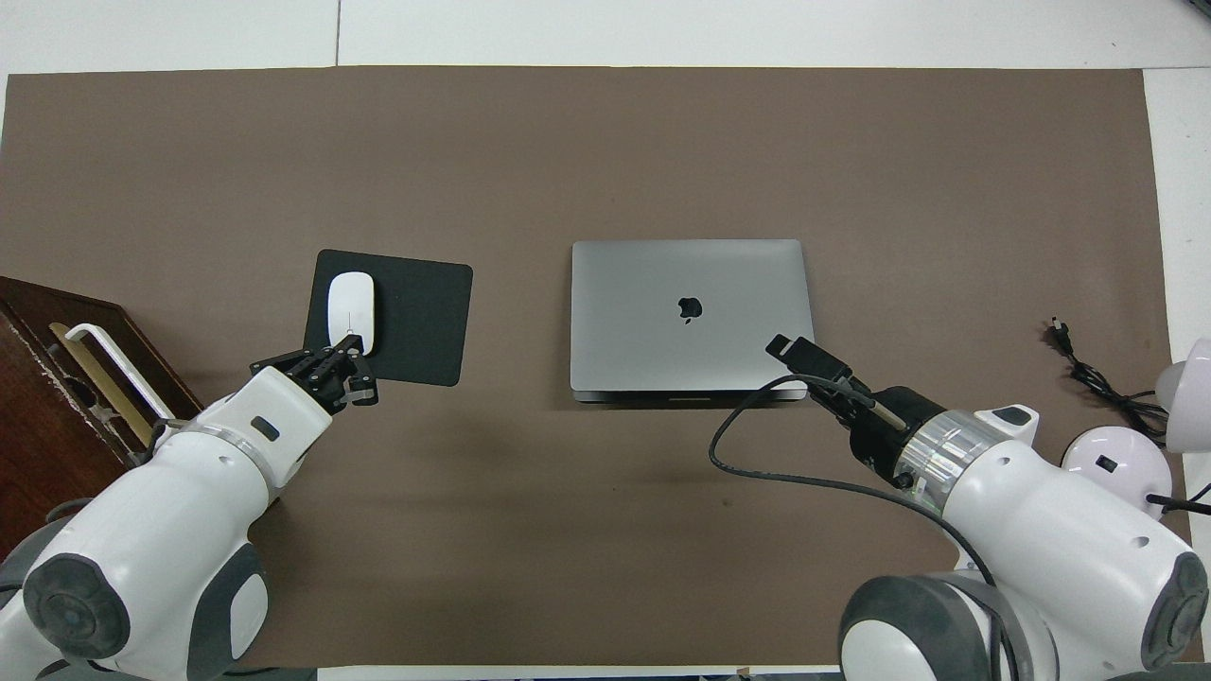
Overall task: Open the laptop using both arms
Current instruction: 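Move the left gripper and the right gripper toward the laptop's near edge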
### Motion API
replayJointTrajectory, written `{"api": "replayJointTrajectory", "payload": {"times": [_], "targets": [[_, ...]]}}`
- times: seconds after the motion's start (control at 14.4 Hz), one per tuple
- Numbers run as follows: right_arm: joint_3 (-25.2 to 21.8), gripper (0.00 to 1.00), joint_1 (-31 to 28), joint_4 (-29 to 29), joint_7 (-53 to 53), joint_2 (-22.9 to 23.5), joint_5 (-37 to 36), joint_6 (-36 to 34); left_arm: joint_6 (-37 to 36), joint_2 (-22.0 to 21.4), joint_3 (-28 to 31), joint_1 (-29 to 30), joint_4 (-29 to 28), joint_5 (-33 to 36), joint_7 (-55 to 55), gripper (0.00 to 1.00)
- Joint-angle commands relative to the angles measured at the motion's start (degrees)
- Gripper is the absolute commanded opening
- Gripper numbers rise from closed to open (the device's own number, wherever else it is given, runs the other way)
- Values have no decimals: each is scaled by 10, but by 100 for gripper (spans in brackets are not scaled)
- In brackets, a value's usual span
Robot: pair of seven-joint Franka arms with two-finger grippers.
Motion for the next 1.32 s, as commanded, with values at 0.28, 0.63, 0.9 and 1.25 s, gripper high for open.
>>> {"api": "replayJointTrajectory", "payload": {"times": [0.28,0.63,0.9,1.25], "targets": [[8,100,23,-38,6,-15,14,57,138,26,8,-81,-49,-6,-3,0],[45,100,37,-56,8,-2,57,109,249,110,8,-139,-53,-7,-2,0],[46,100,86,-63,8,24,103,170,312,161,8,-173,-53,-7,-1,0],[46,100,120,-62,1,67,120,215,319,190,9,-211,-49,-10,-2,0]]}}
